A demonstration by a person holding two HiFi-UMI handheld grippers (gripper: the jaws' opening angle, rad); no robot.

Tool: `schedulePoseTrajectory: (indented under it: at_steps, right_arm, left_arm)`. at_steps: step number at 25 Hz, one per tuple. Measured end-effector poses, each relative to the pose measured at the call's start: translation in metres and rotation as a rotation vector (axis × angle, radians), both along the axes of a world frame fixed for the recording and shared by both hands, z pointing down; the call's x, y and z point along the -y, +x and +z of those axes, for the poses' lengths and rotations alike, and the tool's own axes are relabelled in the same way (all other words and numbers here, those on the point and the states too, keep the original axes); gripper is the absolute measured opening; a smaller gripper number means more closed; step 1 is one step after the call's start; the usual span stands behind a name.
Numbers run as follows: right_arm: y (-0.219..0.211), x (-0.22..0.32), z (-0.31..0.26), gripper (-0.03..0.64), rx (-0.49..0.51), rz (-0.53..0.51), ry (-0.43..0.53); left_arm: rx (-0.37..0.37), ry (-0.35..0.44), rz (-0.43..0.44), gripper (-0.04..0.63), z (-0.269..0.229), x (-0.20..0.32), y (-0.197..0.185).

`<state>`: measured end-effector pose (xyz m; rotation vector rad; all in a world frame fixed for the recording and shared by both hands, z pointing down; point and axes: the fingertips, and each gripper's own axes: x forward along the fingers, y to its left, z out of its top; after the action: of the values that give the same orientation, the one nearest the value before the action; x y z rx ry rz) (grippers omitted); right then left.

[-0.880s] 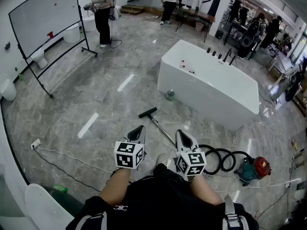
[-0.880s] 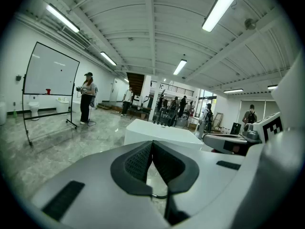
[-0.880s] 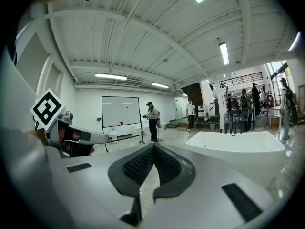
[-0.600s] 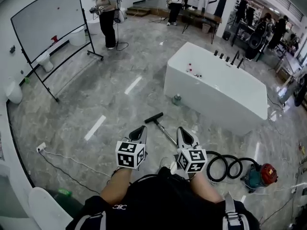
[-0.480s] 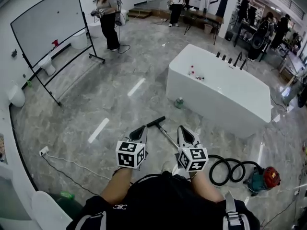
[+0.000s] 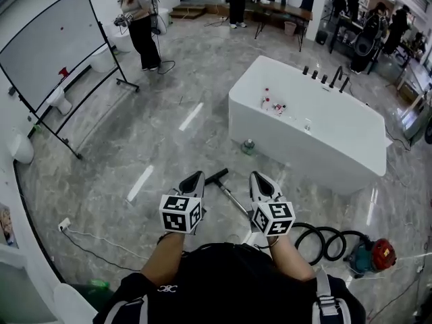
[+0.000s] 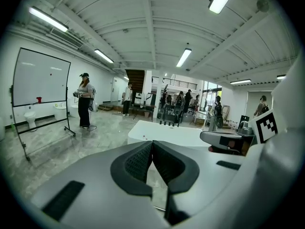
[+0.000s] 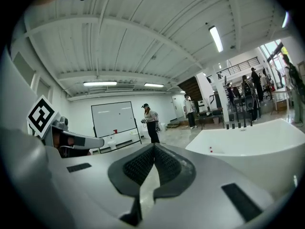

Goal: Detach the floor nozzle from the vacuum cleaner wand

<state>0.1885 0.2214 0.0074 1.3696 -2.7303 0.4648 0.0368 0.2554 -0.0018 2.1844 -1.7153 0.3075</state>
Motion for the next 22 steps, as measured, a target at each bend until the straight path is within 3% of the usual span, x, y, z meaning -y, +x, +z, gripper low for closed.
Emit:
schedulePoseTrajectory:
  at_steps: [6,10,22]
  right_arm:
    - [0.001,0.053,0.017,0.006,0.005,-0.013,-0.094]
    - [-0.023,0.08,0.034,0.006,-0.024,-0.017,-0.129]
    - [-0.122,0.194,0.046,0.006,-0.097,0.09,-0.12]
  left_arm:
    - [-0.02,-0.048,-0.003,0.009,0.015,0.041,0.005]
    - [-0.057,-0.093,-0.006,0.009,0.036,0.072,-0.022]
    - [-0.095,-0.045,0.137,0.009,0.041,0.228,-0.123]
